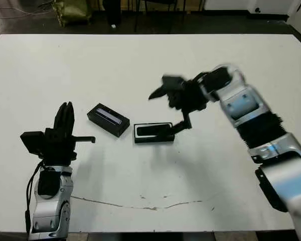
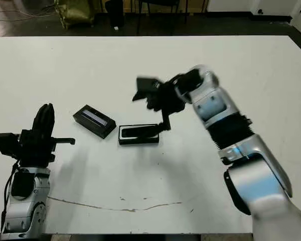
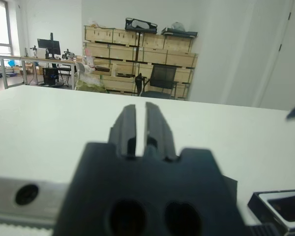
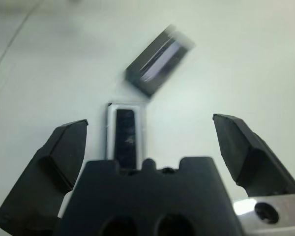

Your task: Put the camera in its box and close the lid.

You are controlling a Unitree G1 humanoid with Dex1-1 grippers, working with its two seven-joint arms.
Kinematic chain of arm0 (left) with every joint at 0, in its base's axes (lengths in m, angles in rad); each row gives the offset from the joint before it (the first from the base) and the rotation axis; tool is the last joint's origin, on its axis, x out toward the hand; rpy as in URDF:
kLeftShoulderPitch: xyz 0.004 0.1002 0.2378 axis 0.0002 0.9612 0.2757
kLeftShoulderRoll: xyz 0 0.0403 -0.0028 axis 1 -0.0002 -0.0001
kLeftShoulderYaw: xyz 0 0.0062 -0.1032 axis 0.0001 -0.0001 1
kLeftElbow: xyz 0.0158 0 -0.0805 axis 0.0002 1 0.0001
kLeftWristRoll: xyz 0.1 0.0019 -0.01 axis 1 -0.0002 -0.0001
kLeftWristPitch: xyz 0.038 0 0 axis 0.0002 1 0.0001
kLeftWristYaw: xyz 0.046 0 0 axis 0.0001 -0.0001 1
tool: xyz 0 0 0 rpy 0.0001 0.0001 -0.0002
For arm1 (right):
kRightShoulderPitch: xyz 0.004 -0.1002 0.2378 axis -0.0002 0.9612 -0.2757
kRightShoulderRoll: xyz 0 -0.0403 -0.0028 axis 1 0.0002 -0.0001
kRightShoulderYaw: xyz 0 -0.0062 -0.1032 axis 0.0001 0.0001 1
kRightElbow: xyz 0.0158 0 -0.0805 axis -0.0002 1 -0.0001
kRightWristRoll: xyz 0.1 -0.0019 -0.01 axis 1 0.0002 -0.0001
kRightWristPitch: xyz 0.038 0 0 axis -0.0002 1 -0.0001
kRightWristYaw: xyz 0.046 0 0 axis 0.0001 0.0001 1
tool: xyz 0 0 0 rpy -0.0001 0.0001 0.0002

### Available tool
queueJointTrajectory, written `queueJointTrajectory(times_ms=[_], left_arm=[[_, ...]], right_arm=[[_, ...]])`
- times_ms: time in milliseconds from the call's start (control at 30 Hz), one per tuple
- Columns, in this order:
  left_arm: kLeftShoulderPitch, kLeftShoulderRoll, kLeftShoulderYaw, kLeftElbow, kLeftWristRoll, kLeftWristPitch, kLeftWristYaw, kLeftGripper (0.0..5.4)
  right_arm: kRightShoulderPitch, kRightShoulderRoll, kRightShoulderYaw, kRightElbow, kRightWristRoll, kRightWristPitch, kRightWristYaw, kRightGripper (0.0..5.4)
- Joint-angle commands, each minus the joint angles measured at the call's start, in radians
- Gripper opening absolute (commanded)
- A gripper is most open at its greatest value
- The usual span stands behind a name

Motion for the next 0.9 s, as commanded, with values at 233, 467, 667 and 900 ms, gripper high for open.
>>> queueJointTrajectory(times_ms=[233,467,667,900], left_arm=[[0.012,-0.004,-0.006,0.009,0.004,0.023,0.003,0.0],[0.014,-0.004,-0.007,0.006,0.005,0.028,0.004,0.0],[0.012,-0.005,-0.006,0.007,-0.005,0.029,0.0,0.0],[0.013,-0.003,-0.006,0.011,-0.005,0.025,-0.004,0.0]], right_arm=[[0.363,0.012,-0.126,-0.402,-0.034,-0.036,-0.476,4.09],[0.513,0.049,-0.099,-0.443,-0.087,-0.187,-0.68,2.49],[0.596,0.088,-0.075,-0.428,-0.094,-0.299,-0.773,1.11],[0.655,0.123,-0.011,-0.415,-0.173,-0.289,-0.864,0.01]])
